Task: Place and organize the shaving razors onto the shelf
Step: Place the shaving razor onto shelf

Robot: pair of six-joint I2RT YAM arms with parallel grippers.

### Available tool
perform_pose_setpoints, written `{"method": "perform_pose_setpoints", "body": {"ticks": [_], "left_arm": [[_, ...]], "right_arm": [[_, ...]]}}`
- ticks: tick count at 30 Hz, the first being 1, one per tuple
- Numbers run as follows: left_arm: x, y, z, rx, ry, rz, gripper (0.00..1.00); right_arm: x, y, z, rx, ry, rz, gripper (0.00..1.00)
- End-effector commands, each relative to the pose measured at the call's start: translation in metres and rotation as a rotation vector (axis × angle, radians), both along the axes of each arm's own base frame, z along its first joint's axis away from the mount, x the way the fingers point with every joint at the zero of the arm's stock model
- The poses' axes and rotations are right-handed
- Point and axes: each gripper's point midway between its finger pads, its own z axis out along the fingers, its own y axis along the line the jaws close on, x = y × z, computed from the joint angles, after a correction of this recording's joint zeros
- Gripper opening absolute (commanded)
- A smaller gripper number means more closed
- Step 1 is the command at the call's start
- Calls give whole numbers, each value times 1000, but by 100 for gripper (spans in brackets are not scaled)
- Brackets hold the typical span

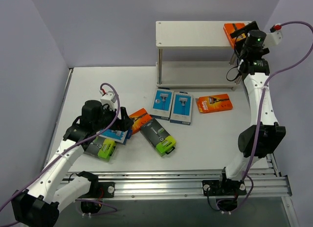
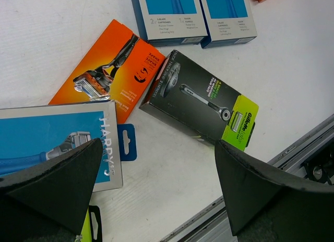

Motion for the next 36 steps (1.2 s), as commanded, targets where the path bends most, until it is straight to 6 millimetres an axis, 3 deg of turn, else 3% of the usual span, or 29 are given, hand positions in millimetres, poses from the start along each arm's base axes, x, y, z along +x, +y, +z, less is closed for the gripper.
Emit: {"method": "perform_pose_setpoints", "body": {"ticks": [1, 10, 14, 19, 23, 24, 26, 30, 31, 33, 34, 36], "left_arm": [[5, -2, 17, -13, -30, -11, 97], [5, -1, 15, -1, -26, -5, 97], [6, 2, 16, 6, -34, 9, 97], [5, 3, 18, 4, -48, 13, 97], [6, 3, 19, 6, -53, 16, 97], [7, 4, 20, 9, -57, 21, 97], [7, 6, 21, 11, -65, 29, 97], [4, 11, 36, -2, -135, 57, 97], [4, 12, 38, -7, -148, 61, 97], [5, 14, 40, -5, -161, 75, 96], [6, 15, 39, -2, -159, 79, 96], [9, 15, 36, 8, -153, 84, 97]], "right_arm": [[-26, 0, 38, -13, -83, 26, 100], [-42, -4, 28, -3, -58, 79, 100], [-52, 5, 28, -7, -64, 126, 100], [-78, 11, 53, -51, -107, 150, 100], [-107, 41, 77, -59, -170, 269, 100], [-111, 53, 66, -44, -158, 321, 100], [-130, 73, 76, -43, -207, 369, 100], [-158, 132, 77, -69, -231, 509, 100], [-162, 141, 71, -62, -222, 537, 100], [-176, 153, 77, -34, -247, 569, 100], [-182, 160, 69, -1, -209, 578, 100], [-197, 166, 82, 33, -232, 593, 100]]}}
